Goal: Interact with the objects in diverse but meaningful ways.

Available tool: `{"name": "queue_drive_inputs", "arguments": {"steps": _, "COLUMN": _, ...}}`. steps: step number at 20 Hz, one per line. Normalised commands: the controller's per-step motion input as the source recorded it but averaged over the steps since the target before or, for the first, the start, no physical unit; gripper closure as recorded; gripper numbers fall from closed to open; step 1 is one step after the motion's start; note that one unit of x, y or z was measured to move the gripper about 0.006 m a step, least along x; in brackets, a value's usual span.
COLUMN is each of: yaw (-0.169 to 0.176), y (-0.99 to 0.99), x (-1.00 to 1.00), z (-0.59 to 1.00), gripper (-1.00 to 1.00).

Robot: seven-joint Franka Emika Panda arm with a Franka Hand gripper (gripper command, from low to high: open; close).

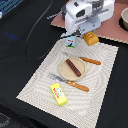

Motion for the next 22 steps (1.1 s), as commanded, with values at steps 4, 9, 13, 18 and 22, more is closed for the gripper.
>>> {"name": "queue_drive_inputs", "arguments": {"steps": 4, "yaw": 0.0, "y": 0.25, "x": 0.34, "z": -0.24, "gripper": 1.0}}
{"name": "queue_drive_inputs", "arguments": {"steps": 9, "yaw": 0.0, "y": 0.24, "x": 0.3, "z": -0.27, "gripper": 1.0}}
{"name": "queue_drive_inputs", "arguments": {"steps": 13, "yaw": 0.0, "y": 0.24, "x": 0.26, "z": -0.29, "gripper": 1.0}}
{"name": "queue_drive_inputs", "arguments": {"steps": 18, "yaw": 0.0, "y": 0.25, "x": 0.2, "z": -0.24, "gripper": 1.0}}
{"name": "queue_drive_inputs", "arguments": {"steps": 22, "yaw": 0.0, "y": 0.33, "x": 0.16, "z": 0.11, "gripper": -1.0}}
